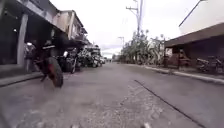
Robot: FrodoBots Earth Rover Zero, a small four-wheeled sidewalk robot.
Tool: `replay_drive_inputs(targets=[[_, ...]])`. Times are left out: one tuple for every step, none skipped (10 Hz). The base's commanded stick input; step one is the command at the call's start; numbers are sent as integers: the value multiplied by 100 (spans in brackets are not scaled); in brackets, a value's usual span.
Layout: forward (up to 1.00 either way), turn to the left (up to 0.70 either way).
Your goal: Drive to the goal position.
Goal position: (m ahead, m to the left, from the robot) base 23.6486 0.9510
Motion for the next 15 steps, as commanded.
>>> replay_drive_inputs(targets=[[70,0],[70,0],[70,0],[70,-17],[70,-34],[70,-9],[70,0],[70,0],[70,0],[70,0],[70,0],[70,0],[70,0],[70,0],[70,0]])
